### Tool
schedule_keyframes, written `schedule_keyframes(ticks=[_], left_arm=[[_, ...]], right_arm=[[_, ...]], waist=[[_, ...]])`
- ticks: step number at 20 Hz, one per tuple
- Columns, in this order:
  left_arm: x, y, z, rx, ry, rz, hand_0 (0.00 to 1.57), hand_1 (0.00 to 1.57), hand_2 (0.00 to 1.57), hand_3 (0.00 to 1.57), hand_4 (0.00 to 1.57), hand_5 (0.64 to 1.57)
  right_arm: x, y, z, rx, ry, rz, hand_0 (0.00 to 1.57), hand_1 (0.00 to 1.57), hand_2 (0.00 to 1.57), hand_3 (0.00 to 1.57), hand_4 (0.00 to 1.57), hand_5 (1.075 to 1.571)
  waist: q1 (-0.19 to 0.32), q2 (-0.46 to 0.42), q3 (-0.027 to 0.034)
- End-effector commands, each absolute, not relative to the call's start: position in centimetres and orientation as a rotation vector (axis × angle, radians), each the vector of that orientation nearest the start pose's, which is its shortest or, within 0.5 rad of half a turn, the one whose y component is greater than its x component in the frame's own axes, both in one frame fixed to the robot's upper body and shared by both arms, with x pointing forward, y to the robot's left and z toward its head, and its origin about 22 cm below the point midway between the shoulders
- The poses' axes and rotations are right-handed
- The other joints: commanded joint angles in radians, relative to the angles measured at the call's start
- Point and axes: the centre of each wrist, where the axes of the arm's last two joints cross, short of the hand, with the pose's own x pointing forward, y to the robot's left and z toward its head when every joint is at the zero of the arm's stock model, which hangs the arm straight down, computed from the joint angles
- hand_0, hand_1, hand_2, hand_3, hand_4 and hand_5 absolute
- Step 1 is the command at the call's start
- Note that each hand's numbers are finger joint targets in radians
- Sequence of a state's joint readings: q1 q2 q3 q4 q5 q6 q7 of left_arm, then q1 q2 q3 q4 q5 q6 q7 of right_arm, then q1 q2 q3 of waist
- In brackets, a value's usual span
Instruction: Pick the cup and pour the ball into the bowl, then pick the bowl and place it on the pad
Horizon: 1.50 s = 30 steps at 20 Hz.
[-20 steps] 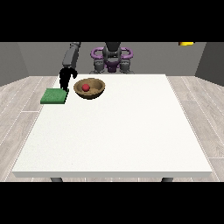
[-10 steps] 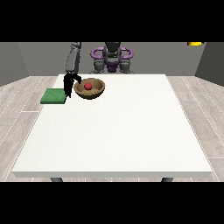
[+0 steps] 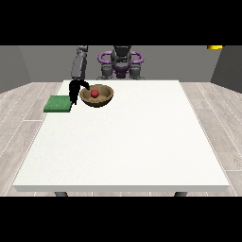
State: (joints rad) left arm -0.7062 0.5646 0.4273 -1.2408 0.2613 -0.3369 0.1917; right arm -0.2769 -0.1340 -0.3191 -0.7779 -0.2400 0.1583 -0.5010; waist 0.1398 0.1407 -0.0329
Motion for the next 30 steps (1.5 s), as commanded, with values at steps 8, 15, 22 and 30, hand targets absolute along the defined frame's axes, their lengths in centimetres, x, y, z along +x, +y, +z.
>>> schedule_keyframes(ticks=[8, 15, 22, 30], left_arm=[[34.6, 40.3, 25.1, 0.095, -1.922, -0.143, 0.00, 0.00, 0.00, 0.00, 1.02, 1.543], [33.9, 41.6, 27.9, 0.071, -1.984, -0.159, 0.00, 0.00, 0.00, 0.00, 1.06, 1.528], [33.9, 42.5, 26.3, 0.063, -1.977, -0.124, 0.00, 0.00, 0.00, 0.00, 1.17, 1.531], [32.7, 46.2, 24.0, 0.121, -1.876, -0.069, 0.00, 0.00, 0.00, 0.00, 1.20, 1.540]], right_arm=[[30.7, -27.6, -9.6, 0.009, -1.548, -0.388, 0.00, 0.00, 0.00, 0.00, 0.50, 1.556], [25.0, -34.3, -11.7, -0.357, -1.331, -0.299, 1.57, 1.57, 1.57, 1.57, 0.91, 1.478], [25.4, -36.9, -8.8, -0.505, -1.323, -0.257, 1.57, 1.57, 1.57, 1.24, 1.00, 1.546], [27.3, -41.5, -2.1, -0.543, -1.275, -0.207, 1.57, 1.57, 1.57, 0.97, 1.05, 1.557]], waist=[[0.013, 0.068, 0.0339], [0.035, 0.134, 0.0314], [0.044, 0.091, 0.0269], [-0.029, 0.008, 0.0274]])
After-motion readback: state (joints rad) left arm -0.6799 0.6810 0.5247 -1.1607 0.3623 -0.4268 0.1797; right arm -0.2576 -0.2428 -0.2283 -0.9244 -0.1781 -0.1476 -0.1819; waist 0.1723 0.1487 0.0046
